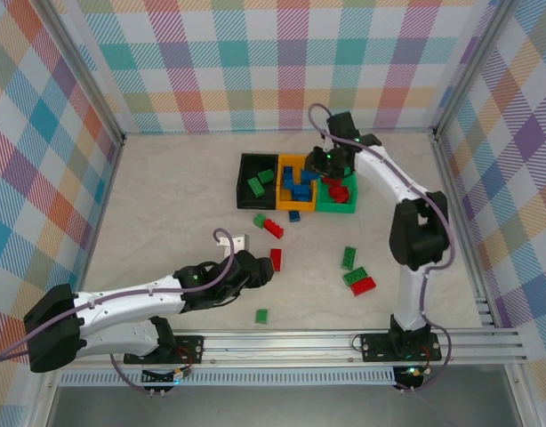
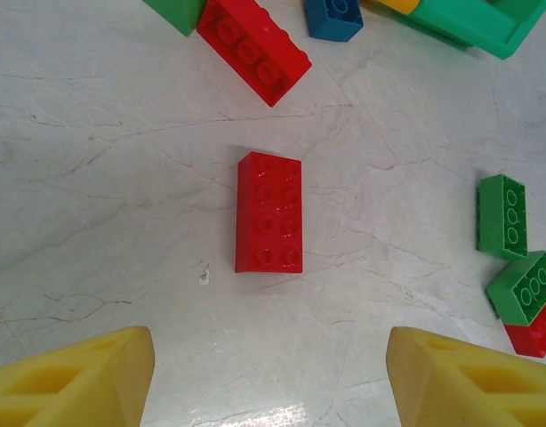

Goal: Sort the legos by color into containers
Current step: Place the lego in the container, then pick up the lego from the center of the table.

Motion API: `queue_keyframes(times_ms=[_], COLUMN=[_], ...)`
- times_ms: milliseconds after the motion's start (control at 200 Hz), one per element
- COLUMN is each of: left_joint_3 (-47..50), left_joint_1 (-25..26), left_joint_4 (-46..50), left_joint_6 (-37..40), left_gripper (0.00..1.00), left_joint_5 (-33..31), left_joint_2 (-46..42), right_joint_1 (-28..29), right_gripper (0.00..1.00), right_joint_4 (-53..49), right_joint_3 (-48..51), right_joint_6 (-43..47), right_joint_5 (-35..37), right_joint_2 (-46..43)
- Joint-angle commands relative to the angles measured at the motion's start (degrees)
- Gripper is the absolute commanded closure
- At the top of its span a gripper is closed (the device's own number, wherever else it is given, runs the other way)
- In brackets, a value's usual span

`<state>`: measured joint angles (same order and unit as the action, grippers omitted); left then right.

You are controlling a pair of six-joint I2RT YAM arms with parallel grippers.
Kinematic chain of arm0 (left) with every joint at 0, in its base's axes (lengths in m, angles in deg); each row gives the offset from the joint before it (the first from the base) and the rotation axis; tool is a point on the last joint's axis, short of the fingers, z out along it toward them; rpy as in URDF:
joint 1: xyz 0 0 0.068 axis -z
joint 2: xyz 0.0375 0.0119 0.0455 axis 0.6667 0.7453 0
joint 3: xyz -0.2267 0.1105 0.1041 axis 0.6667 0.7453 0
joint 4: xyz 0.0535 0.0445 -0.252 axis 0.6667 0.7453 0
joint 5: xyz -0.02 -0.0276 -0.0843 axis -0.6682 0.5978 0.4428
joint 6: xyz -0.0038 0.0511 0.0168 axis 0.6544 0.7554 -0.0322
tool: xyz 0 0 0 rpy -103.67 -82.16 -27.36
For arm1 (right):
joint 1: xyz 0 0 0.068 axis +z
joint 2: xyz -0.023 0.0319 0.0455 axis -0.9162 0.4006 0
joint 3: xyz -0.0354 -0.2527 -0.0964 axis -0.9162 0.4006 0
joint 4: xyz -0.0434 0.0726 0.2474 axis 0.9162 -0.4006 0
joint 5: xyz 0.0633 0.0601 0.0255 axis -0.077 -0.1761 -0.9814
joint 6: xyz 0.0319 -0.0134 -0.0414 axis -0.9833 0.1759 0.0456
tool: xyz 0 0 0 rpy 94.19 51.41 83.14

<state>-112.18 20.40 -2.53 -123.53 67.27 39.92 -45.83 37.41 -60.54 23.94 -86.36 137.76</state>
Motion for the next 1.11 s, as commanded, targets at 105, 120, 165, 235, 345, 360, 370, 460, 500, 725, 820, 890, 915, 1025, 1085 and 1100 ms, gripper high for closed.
queue_keyframes(times_ms=[105, 120, 165, 235, 345, 360, 370, 460, 500, 725, 820, 890, 915, 1025, 1085, 1100], left_joint_3=[-1.4, -1.7, -2.6, -4.5, -8.3, -9.0, -9.5, -13.6, -15.7, -29.8, -34.9, -38.5, -39.8, -46.2, -49.0, -49.5], left_joint_1=[0.7, 0.7, 0.7, 0.8, 0.7, 0.7, 0.7, 0.6, 0.6, -1.0, -2.9, -4.1, -4.7, -7.7, -9.2, -9.5], left_joint_4=[3.0, 3.1, 5.1, 6.7, 8.8, 9.2, 9.4, 11.6, 12.4, 19.8, 19.9, 20.1, 20.6, 23.5, 23.8, 23.8], left_joint_6=[-0.5, -0.4, 0.2, 1.2, 3.6, 3.7, 3.9, 5.9, 6.8, 10.5, 13.1, 15.3, 16.1, 18.8, 20.2, 20.5], left_gripper=[0.29, 0.29, 0.28, 0.28, 0.24, 0.23, 0.22, 0.22, 0.22, 0.2, 0.21, 0.22, 0.23, 0.25, 0.27, 0.27], left_joint_5=[0.0, -0.1, 0.0, 0.0, -0.2, -0.4, -0.5, -1.3, -1.7, -5.7, -3.5, -2.1, -1.7, -0.6, 0.7, 1.1], left_joint_2=[-1.6, -1.5, -1.2, -0.3, 2.8, 3.3, 3.7, 7.5, 9.6, 23.1, 28.7, 32.9, 34.3, 41.2, 43.9, 44.5], right_joint_1=[1.9, 2.1, 2.4, 3.2, 3.8, 3.8, 3.9, 4.2, 4.4, 4.6, 4.6, 4.4, 4.0, 2.0, 1.7, 1.7], right_gripper=[0.43, 0.41, 0.37, 0.36, 0.37, 0.37, 0.37, 0.37, 0.37, 0.37, 0.38, 0.39, 0.39, 0.42, 0.43, 0.44], right_joint_4=[-9.0, -9.0, -8.6, -5.8, -1.6, -1.1, -0.8, 4.4, 6.4, 19.7, 21.9, 23.2, 23.5, 29.6, 32.8, 33.2], right_joint_3=[-16.6, -16.7, -15.7, -11.2, -2.3, -1.4, -0.1, 10.8, 15.2, 42.9, 49.8, 53.8, 55.3, 61.6, 64.7, 65.2], right_joint_6=[6.5, 6.6, 6.9, 7.7, 7.9, 7.8, 7.8, 7.9, 8.1, 8.3, 9.2, 8.6, 8.1, 5.4, 4.5, 4.5], right_joint_5=[-0.1, -0.2, -0.5, -0.9, -1.8, -1.8, -2.1, -2.8, -2.6, 1.8, 5.2, 9.6, 10.6, 8.1, 7.7, 7.8], right_joint_2=[10.1, 10.1, 9.5, 6.8, 0.7, 0.0, -0.7, -7.9, -11.2, -29.5, -33.8, -35.4, -35.7, -37.7, -39.0, -39.2])
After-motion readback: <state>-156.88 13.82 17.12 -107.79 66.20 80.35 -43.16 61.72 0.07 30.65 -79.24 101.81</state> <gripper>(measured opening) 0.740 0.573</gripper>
